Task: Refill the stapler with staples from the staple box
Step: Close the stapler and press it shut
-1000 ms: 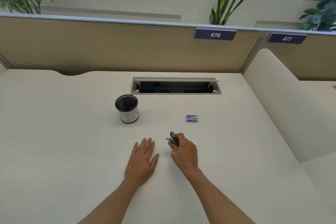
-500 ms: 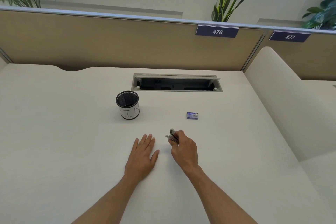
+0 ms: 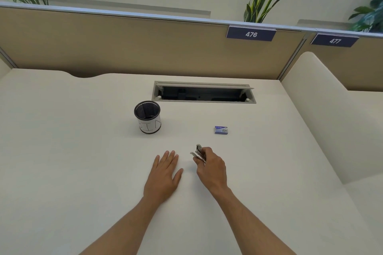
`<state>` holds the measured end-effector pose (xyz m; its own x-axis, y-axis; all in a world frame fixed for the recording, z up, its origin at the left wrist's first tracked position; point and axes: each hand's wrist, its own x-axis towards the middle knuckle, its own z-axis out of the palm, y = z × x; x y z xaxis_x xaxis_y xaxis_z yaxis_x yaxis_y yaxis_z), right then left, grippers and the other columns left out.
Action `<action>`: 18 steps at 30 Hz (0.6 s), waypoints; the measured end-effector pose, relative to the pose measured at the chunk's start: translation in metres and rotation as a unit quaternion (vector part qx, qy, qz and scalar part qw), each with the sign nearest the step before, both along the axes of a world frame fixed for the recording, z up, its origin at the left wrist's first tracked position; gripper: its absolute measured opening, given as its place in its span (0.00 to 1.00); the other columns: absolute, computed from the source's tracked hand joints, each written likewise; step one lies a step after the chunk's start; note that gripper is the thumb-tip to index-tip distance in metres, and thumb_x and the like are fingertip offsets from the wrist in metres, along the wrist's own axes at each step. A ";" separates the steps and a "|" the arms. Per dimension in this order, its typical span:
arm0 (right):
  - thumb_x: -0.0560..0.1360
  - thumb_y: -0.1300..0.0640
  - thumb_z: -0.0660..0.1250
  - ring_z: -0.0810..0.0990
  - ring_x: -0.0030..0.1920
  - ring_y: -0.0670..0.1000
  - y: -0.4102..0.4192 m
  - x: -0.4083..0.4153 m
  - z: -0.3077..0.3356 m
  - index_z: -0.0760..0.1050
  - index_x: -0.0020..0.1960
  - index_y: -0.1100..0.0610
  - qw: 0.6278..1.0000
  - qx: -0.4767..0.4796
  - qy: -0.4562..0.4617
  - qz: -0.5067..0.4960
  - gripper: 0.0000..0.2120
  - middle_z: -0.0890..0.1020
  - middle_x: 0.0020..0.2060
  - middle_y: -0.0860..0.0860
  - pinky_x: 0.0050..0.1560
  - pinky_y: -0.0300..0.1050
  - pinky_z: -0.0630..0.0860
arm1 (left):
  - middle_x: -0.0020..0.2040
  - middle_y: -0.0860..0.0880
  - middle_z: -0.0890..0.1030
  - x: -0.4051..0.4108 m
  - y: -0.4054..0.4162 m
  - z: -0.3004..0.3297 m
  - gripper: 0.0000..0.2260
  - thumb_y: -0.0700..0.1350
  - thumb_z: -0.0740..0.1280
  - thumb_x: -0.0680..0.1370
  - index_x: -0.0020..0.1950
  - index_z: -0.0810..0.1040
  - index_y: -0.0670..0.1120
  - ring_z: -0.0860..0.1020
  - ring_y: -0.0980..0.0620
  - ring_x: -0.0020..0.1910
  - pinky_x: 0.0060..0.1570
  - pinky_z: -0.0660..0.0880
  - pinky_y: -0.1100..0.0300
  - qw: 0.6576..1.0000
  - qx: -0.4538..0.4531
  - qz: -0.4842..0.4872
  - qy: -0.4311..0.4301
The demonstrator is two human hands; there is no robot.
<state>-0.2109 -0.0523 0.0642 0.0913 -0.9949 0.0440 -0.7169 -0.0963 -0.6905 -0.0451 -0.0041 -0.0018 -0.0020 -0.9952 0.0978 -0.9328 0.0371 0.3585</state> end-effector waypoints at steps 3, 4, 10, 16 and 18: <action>0.74 0.55 0.70 0.82 0.52 0.54 -0.001 -0.001 -0.002 0.75 0.56 0.55 1.000 0.016 -0.005 -0.001 0.12 0.85 0.51 0.49 0.49 0.46 0.76 | 0.76 0.48 0.64 0.000 0.000 -0.001 0.28 0.59 0.48 0.80 0.74 0.64 0.45 0.58 0.50 0.76 0.74 0.46 0.52 1.000 -0.002 0.001 0.000; 0.74 0.54 0.70 0.81 0.52 0.54 -0.001 -0.002 -0.003 0.75 0.56 0.56 1.000 0.018 -0.004 -0.001 0.12 0.84 0.51 0.50 0.50 0.47 0.76 | 0.76 0.48 0.64 0.000 -0.001 -0.001 0.28 0.59 0.48 0.80 0.75 0.64 0.45 0.58 0.50 0.76 0.74 0.45 0.52 1.000 -0.002 0.002 0.000; 0.75 0.52 0.68 0.80 0.48 0.56 -0.005 -0.005 -0.009 0.75 0.55 0.56 0.999 0.021 0.033 -0.005 0.12 0.80 0.49 0.52 0.48 0.49 0.76 | 0.77 0.50 0.62 0.000 -0.001 -0.004 0.27 0.58 0.50 0.81 0.76 0.62 0.46 0.54 0.53 0.77 0.75 0.44 0.53 1.000 0.005 0.004 0.001; 0.76 0.48 0.66 0.79 0.46 0.56 -0.015 -0.008 -0.015 0.75 0.54 0.57 0.993 0.037 0.110 -0.033 0.14 0.77 0.50 0.53 0.45 0.48 0.74 | 0.77 0.50 0.62 0.000 -0.001 -0.005 0.26 0.57 0.51 0.81 0.76 0.61 0.47 0.54 0.52 0.77 0.75 0.44 0.53 1.000 0.005 0.006 -0.008; 0.76 0.46 0.65 0.78 0.48 0.55 -0.018 -0.006 -0.017 0.75 0.52 0.57 0.990 0.032 0.134 -0.034 0.14 0.78 0.48 0.53 0.44 0.48 0.74 | 0.77 0.49 0.63 0.000 -0.001 -0.004 0.26 0.58 0.50 0.81 0.75 0.62 0.46 0.55 0.52 0.77 0.75 0.44 0.53 1.000 0.002 0.006 -0.010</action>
<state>-0.2171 -0.0707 0.0472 0.0230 -0.9991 -0.0365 -0.8790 -0.0028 -0.4769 -0.0454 -0.0049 -0.0058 0.0085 -0.9956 0.0929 -0.9398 0.0237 0.3409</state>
